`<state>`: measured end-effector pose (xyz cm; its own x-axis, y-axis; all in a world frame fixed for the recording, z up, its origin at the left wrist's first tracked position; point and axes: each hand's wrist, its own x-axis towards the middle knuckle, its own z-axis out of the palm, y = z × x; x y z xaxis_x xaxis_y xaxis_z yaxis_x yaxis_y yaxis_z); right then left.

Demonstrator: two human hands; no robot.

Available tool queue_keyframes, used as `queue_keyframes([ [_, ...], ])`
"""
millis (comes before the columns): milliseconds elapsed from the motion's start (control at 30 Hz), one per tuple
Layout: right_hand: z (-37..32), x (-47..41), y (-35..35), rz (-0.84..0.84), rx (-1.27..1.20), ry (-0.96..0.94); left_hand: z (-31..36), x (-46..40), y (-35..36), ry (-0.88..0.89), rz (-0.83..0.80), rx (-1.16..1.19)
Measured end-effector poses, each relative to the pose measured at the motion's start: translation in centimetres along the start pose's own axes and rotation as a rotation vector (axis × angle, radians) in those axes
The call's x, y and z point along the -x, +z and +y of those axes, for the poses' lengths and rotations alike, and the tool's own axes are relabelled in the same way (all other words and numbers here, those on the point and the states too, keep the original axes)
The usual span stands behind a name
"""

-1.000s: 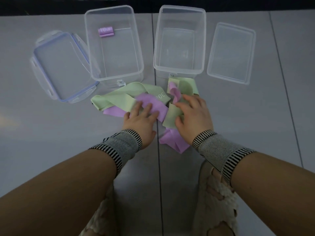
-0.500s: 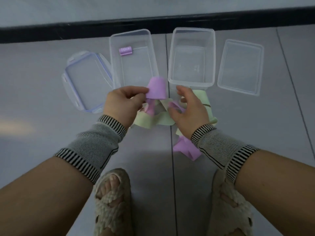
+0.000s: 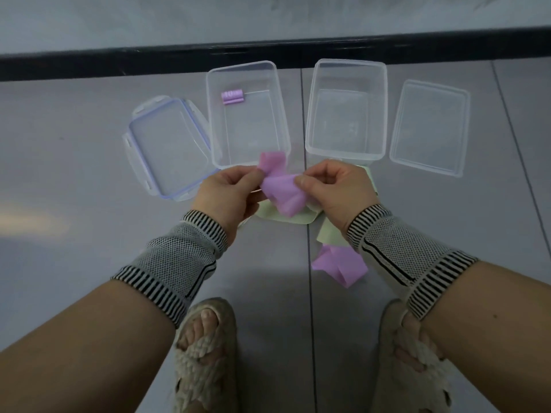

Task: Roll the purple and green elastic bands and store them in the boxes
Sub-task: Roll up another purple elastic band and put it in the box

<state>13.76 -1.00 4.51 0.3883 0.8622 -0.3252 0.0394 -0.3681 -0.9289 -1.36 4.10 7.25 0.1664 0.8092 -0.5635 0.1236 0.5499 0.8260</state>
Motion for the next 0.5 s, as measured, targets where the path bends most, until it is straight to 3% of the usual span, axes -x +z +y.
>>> queue_keyframes([
  [267, 1.3, -0.6, -1.6, 0.054, -0.111, 0.105, 0.1, -0.6, -1.7, -0.048, 0.122, 0.181],
  [500, 0.0, -1.0, -1.6, 0.094, -0.185, 0.106, 1.0, -0.4, -1.8, 0.145, 0.171, 0.053],
])
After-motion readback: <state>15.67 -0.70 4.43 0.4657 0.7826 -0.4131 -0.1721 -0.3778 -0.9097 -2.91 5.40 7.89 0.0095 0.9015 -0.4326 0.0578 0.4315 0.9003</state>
